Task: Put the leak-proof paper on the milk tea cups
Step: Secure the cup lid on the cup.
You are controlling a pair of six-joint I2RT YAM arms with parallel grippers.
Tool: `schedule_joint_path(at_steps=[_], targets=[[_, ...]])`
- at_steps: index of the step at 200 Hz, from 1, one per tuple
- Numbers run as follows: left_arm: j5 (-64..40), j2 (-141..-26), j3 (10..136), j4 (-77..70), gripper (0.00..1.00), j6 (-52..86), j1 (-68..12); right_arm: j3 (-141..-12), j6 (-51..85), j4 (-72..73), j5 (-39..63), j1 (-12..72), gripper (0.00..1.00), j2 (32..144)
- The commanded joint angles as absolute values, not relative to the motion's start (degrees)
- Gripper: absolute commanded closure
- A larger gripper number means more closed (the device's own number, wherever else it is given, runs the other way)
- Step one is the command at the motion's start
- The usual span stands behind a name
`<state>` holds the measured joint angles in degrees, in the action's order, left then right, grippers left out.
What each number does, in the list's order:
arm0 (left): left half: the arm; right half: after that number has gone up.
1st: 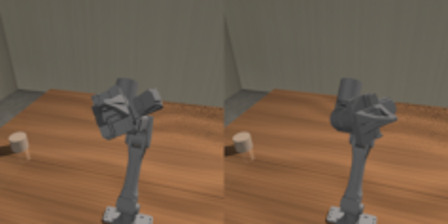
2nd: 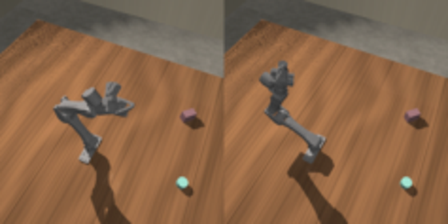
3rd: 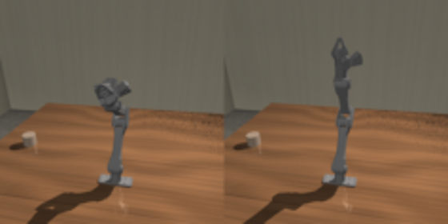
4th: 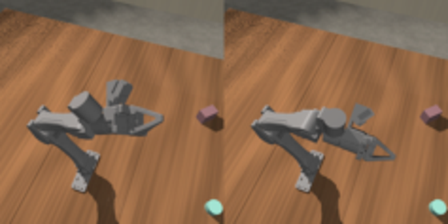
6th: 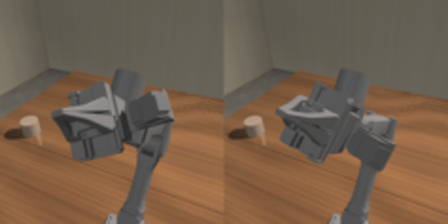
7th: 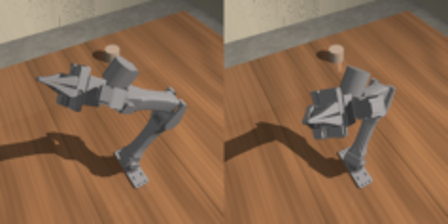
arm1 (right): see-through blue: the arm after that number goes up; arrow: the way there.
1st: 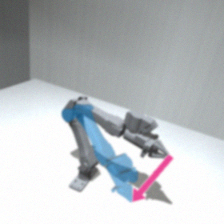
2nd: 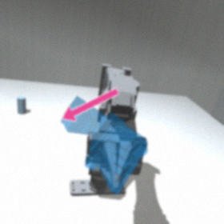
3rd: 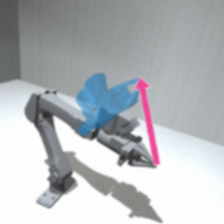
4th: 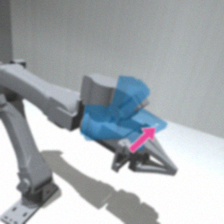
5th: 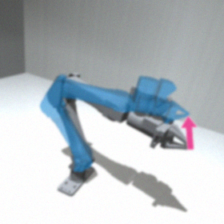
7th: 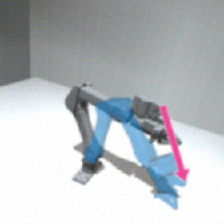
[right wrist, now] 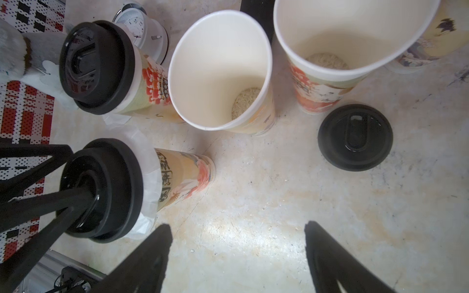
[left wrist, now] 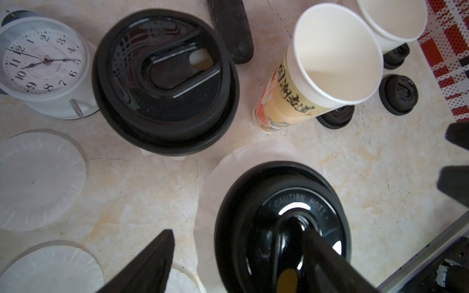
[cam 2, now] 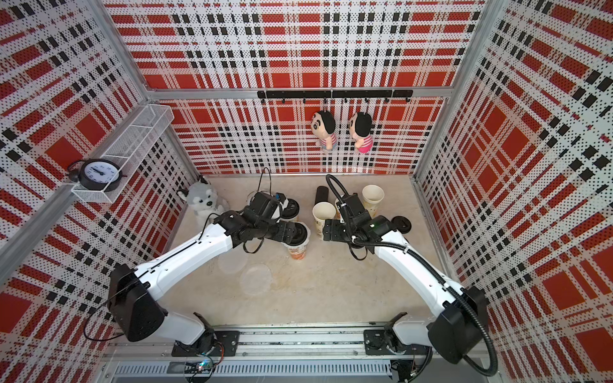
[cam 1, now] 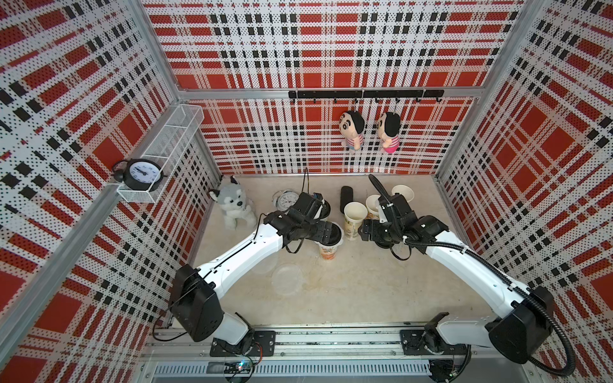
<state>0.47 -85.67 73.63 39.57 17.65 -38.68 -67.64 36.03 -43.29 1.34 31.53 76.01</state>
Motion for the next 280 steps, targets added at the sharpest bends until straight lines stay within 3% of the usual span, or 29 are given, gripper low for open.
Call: schedule_joint_path(at_steps=[1, 120, 194, 280], targets=[[1.66, -86.20, 70.62, 41.45, 0.18, 17.64, -39.02, -67.79, 36.20, -40.84, 2.46, 32.37, 0.15, 77.78], [1.41, -84.90, 66.25, 40.17, 0.19, 18.81, -39.33, -74.44, 37.35, -37.97, 2.90, 37.96, 0.27, 86.11], [1.23, -84.67, 65.45, 39.55, 0.19, 18.97, -39.29, -74.17, 37.72, -38.35, 2.33, 39.11, 0.30, 89.16], [0.88, -84.33, 64.40, 38.86, 0.19, 19.20, -39.29, -60.10, 41.66, -39.16, -1.08, 39.46, 0.31, 87.52]])
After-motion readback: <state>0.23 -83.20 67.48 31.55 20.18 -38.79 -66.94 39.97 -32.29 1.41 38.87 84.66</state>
